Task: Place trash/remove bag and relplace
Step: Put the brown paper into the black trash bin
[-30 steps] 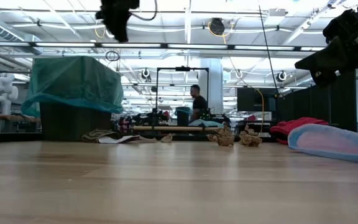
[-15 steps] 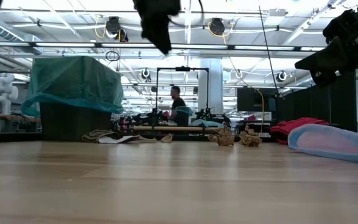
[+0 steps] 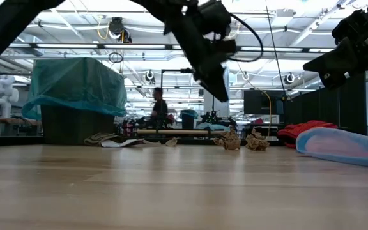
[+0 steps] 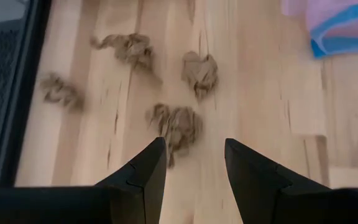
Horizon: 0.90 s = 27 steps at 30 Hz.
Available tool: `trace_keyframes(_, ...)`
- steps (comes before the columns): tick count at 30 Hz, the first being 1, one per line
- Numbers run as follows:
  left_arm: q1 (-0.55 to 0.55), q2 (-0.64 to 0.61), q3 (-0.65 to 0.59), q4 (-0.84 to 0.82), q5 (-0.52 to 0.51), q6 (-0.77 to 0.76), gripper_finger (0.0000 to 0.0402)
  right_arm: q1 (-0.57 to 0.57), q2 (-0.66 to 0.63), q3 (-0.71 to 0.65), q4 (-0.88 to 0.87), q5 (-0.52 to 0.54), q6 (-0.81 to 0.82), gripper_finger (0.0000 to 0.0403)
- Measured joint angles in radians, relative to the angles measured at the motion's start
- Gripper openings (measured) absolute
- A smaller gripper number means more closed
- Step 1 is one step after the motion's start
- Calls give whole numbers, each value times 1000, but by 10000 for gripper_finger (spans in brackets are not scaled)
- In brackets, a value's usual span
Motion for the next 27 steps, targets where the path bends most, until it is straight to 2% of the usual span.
trace_keyframes(14,15,135,0,171,-35,-7,160,0,0,0,0,0,0,0)
trace_keyframes(21,48,165,1,153,-54,-25,160,0,0,0,0,0,0,0)
trace_keyframes(27,54,172,1,153,-31,-36,159,0,0,0,0,0,0,0)
